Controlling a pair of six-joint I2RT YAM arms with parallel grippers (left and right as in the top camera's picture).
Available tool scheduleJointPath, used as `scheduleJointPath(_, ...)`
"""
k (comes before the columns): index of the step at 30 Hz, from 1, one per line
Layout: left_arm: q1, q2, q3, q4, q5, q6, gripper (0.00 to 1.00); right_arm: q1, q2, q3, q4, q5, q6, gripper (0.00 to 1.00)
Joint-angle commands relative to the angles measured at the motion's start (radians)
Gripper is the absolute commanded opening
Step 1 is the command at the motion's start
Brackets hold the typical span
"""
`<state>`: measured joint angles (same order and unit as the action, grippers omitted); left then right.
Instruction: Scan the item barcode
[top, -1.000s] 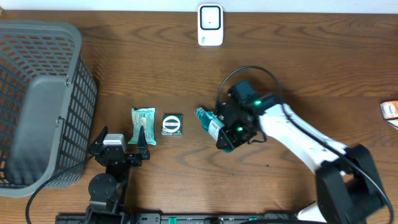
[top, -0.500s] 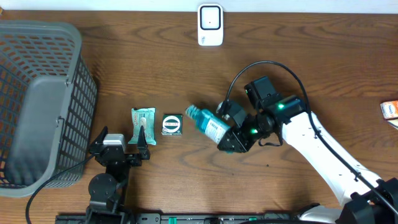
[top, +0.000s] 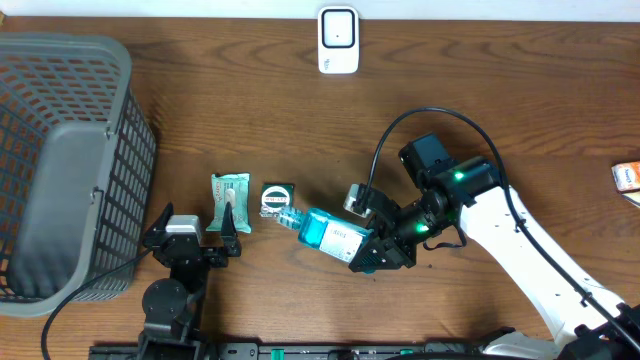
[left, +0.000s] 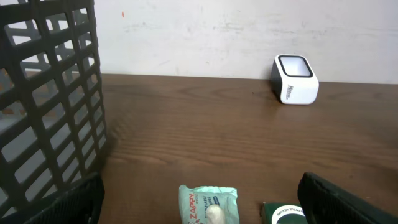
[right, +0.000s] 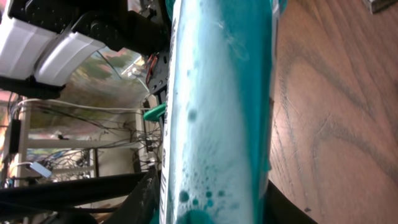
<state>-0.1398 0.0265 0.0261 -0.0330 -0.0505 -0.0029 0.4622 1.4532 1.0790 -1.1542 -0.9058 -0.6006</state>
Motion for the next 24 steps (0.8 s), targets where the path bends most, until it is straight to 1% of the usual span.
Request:
scheduleJointPath(1, 0.004, -0.002, -0.022, -0.034, -0.009, 0.003, 0.98, -0.005, -0.029, 0.022, 0.007, -0.092, -0.075, 0.01)
scheduleJointPath(3, 0.004, -0.002, -0.022, -0.034, -0.009, 0.003, 0.98, -0.004, -0.028, 0.022, 0.024, -0.063, -0.075, 0.01)
scheduleJointPath(7, 0.004, -0.002, -0.022, -0.034, -0.009, 0.002, 0.98, -0.002, -0.028, 0.022, 0.106, 0.084, -0.049, 0.01)
scheduleJointPath(10, 0.004, -0.002, -0.022, -0.034, -0.009, 0.003, 0.98, -0.001, -0.028, 0.022, 0.214, 0.238, 0.068, 0.01)
scheduleJointPath(14, 0.004, -0.002, -0.022, -0.034, -0.009, 0.002, 0.98, -0.002, -0.028, 0.022, 0.399, 0.460, 0.272, 0.01)
scheduleJointPath(16, 0.004, -0.002, -0.022, -0.034, -0.009, 0.002, 0.98, -0.002, -0.028, 0.022, 0.471, 0.492, 0.307, 0.02)
scheduleJointPath(18, 0.004, -0.002, -0.022, -0.034, -0.009, 0.003, 0.98, -0.002, -0.027, 0.022, 0.540, 0.520, 0.336, 0.06)
scheduleJointPath(19, 0.004, -0.002, -0.022, -0.034, -0.009, 0.002, 0.98, -0.001, -0.027, 0.022, 0.573, 0.534, 0.344, 0.08)
scheduleJointPath(24, 0.004, -0.002, -0.022, -0.034, -0.009, 0.003, 0.98, 0.000, -0.010, 0.022, 0.718, 0.597, 0.357, 0.13)
